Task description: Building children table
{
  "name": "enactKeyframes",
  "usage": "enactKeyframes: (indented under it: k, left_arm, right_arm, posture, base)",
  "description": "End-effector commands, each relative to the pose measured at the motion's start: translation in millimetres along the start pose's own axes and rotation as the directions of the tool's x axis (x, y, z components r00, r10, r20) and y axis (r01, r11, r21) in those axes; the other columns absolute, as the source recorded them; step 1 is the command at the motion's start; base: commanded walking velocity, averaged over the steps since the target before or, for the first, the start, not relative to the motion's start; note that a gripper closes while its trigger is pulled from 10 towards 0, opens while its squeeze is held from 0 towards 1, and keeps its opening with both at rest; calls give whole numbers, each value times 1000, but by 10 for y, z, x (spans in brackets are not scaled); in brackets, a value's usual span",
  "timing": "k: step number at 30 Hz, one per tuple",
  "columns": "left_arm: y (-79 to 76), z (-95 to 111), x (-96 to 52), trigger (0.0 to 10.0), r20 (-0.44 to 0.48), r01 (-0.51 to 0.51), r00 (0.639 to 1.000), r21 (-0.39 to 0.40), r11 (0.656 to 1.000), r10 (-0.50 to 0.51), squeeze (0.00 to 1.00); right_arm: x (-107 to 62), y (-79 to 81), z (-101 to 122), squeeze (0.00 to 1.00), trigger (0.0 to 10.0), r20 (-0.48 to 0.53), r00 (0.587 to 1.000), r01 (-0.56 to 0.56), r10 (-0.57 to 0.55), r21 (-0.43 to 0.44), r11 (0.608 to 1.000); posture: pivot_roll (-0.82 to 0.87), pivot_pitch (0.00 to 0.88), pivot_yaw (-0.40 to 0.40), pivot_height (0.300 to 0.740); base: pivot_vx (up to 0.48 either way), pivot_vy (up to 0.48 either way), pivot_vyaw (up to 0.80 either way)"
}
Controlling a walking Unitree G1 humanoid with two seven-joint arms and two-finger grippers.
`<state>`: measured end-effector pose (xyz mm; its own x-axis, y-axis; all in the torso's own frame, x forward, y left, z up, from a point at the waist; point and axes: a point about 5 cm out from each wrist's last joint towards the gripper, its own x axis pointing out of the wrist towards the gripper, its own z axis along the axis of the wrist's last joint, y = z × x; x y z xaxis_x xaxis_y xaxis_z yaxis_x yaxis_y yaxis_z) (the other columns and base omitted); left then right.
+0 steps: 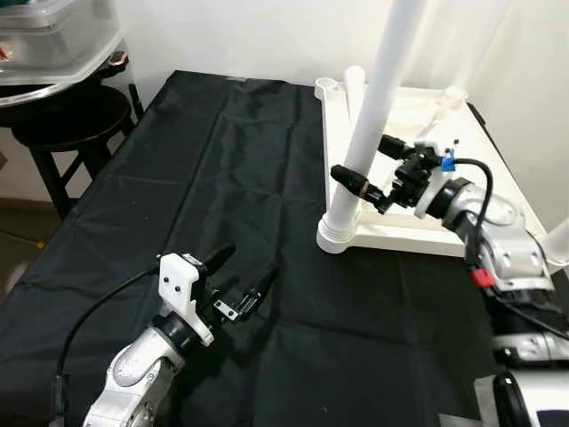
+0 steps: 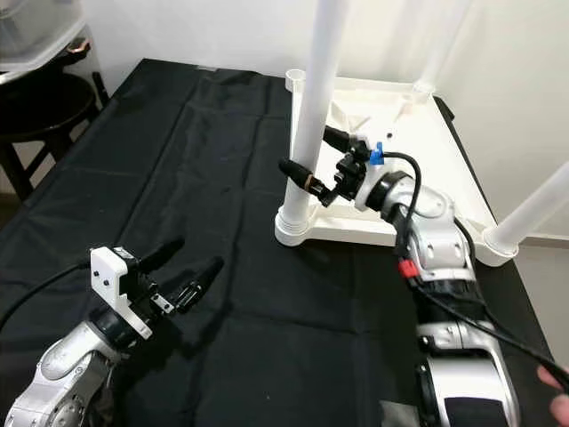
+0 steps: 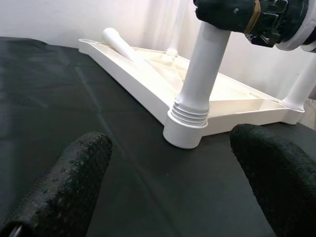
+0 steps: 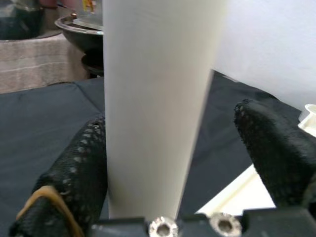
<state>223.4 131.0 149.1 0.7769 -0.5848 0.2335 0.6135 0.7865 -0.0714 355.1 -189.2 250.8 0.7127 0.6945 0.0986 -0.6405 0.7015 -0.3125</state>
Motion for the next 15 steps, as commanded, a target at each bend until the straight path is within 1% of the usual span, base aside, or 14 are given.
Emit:
enactKeyframes:
  k: [1, 3, 7, 10, 12, 13, 14, 15]
  left_arm:
    - [-35, -4, -16, 10000, -9, 4, 1000, -5, 1000, -4, 0]
    - [-44, 4, -26, 10000, -9, 5, 1000, -7, 1000, -5, 0]
    - [-52, 8, -29, 10000, -10, 5, 1000, -8, 1000, -5, 0]
    - [-57, 11, -31, 10000, -10, 4, 1000, -9, 1000, -4, 0]
    - [-56, 13, -32, 10000, -11, 4, 1000, -9, 1000, -4, 0]
    - [-56, 13, -32, 10000, -11, 4, 1000, -9, 1000, -4, 0]
    - [-56, 14, -32, 10000, -12, 3, 1000, -9, 1000, -3, 0]
    - [-54, 13, -30, 10000, -14, 3, 1000, -8, 1000, -3, 0]
  right_arm:
    - [21, -11, -30, 0, 0, -13, 1000, 3, -3, -5, 1000]
    - [57, 12, -17, 0, 0, -5, 1000, -13, 13, -6, 1000]
    - [64, 31, -16, 0, 0, -1, 1000, -24, 24, -5, 1000]
    - [41, 35, -38, 0, 0, -10, 1000, 0, 0, 4, 1000]
    - [2, 66, -86, 0, 0, -16, 999, 49, -48, 29, 998]
    - [2, 66, -86, 0, 0, -16, 999, 49, -48, 29, 998]
    - [-7, 79, -109, 0, 0, -17, 998, 66, -66, 40, 997]
    - [-15, 135, -152, 0, 0, -20, 995, 99, -98, 68, 993]
  posture:
    - [14, 178, -72, 740]
    - [16, 185, -73, 740]
    - [17, 190, -75, 740]
    - [15, 193, -74, 740]
    - [12, 192, -75, 740]
    - [12, 192, -75, 740]
    - [12, 192, -75, 740]
    - [11, 189, -77, 740]
  base:
    - [0, 0, 0]
    - [0, 0, 0]
    - [0, 0, 0]
    - [0, 0, 0]
    - [0, 0, 0]
    - [0, 0, 0]
    - [0, 0, 0]
    - [0, 0, 0]
